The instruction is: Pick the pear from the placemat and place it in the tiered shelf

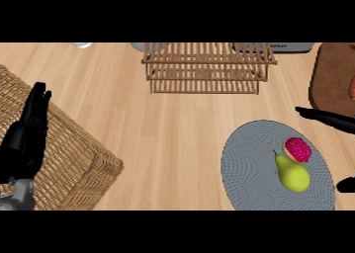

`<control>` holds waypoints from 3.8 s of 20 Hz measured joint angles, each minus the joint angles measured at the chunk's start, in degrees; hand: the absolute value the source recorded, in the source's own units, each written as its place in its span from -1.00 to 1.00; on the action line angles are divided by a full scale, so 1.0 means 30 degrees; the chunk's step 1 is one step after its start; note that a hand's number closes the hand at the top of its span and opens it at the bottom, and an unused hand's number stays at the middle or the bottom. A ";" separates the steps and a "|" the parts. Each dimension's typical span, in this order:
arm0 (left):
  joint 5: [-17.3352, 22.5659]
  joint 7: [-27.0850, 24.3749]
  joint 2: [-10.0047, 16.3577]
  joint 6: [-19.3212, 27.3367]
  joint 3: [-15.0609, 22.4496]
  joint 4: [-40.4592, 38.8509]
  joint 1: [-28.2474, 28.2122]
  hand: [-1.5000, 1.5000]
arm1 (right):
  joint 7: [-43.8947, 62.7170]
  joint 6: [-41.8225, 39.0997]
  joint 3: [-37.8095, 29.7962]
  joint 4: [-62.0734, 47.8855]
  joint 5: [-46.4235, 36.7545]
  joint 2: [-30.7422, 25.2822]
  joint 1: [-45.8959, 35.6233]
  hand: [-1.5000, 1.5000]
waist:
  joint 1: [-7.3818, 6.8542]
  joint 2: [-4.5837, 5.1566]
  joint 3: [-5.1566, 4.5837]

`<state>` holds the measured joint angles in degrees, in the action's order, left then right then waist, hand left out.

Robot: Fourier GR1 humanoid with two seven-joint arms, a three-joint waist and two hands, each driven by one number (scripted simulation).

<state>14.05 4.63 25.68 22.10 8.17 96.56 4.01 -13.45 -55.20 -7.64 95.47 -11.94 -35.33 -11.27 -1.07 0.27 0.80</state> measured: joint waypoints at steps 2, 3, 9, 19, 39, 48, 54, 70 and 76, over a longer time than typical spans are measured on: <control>-0.0134 0.0008 -0.0019 0.0132 0.0123 -0.0014 0.0039 0.00 | -0.1283 0.1052 0.0701 -0.0641 -0.1052 -0.0251 0.0157 -1.00 | -0.0013 -0.0028 0.0005; 0.0008 0.0056 0.0038 0.0006 0.0039 -0.0112 0.0095 0.00 | -0.1961 0.1703 0.1124 -0.1047 -0.1578 -0.0308 0.0293 -1.00 | -0.0031 -0.0019 -0.0002; 0.0060 0.0170 -0.0055 -0.0011 0.0059 0.0020 0.0170 0.00 | -0.5610 0.5503 0.3628 -0.4125 -0.4094 -0.0697 0.0210 -1.00 | -0.0104 -0.0044 -0.0043; -0.0232 0.0211 -0.0220 -0.0087 -0.0019 0.0192 0.0037 0.00 | -1.0132 0.9769 0.6329 -0.9355 -0.5742 -0.0581 -0.0680 -1.00 | 0.0016 -0.0121 -0.0054; -0.0542 0.0491 -0.0353 -0.0474 -0.0372 0.0397 -0.0035 0.00 | -1.2733 1.3176 0.8849 -1.2374 -0.7346 0.0785 -0.2171 1.00 | 0.0187 -0.0335 -0.0189; 0.0055 0.0595 -0.0046 -0.0697 -0.0668 0.0496 -0.0372 0.00 | -0.5140 1.4936 0.8432 -1.1510 -0.9263 0.2982 -0.2454 1.00 | 0.0689 -0.0722 -0.0483; 0.0402 0.0934 0.0247 -0.0460 -0.0509 0.0929 -0.0644 0.00 | 0.3258 1.5159 0.8567 -1.0193 -1.1439 0.5474 -0.3094 1.00 | 0.1037 -0.0925 -0.0712; 0.0048 0.0459 -0.0134 -0.0218 -0.0108 0.0479 -0.0213 0.00 | 2.3474 2.0253 1.1440 -0.1080 -1.2893 1.1577 -0.8497 1.00 | 0.0496 -0.0546 -0.0212; -0.0297 0.0240 -0.0303 0.0027 0.0083 0.0590 -0.0163 0.00 | 2.6547 1.9145 1.1809 0.0132 -1.4638 1.1581 -1.1509 1.00 | 0.0349 -0.0395 -0.0133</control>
<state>13.16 5.34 24.78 22.18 8.42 98.32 3.53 66.19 2.24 27.79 95.86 -55.86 -0.58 -45.80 -0.02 -0.91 0.40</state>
